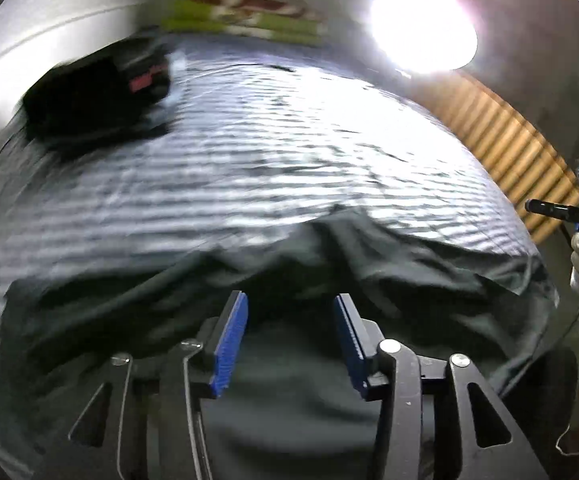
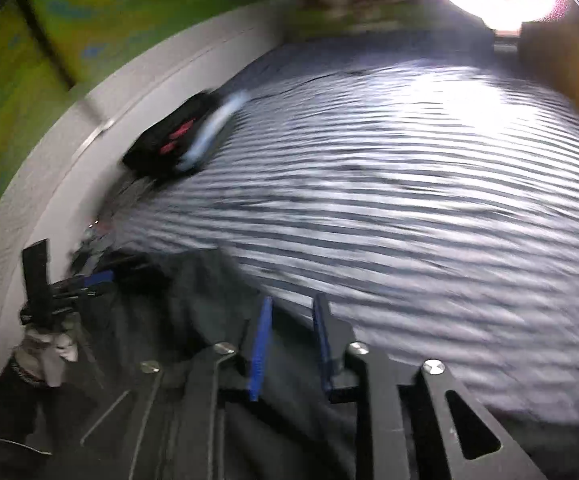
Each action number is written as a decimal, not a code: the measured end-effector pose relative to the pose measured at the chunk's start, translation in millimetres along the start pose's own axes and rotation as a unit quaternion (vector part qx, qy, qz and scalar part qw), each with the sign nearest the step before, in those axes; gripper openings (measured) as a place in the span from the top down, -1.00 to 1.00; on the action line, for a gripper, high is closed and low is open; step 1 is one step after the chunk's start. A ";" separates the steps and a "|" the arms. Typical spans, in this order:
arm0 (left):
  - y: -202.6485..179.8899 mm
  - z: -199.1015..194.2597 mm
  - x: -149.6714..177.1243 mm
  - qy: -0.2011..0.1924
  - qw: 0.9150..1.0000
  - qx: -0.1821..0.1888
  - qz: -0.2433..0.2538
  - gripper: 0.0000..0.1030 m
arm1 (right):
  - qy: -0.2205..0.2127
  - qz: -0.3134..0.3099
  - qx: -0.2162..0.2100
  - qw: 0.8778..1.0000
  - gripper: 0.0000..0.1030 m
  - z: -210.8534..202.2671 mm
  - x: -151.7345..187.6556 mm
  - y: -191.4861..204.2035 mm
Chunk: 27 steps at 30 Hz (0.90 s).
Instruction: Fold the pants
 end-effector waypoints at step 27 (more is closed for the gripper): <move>-24.5 170.4 -32.4 0.126 0.992 0.012 -0.006 -0.51 | 0.009 0.206 0.121 0.971 -0.24 -87.9 138.2 -306.3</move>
Point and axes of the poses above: each gripper's, at about its wrist camera, not at the fingertips, and z roughly the way its jaws point, y to its left, x to its underside, the point moved 7 cm from there along z, roughly the way its jaws point, and after that the axes turned 10 degrees about -y, right-handed, at the moved point
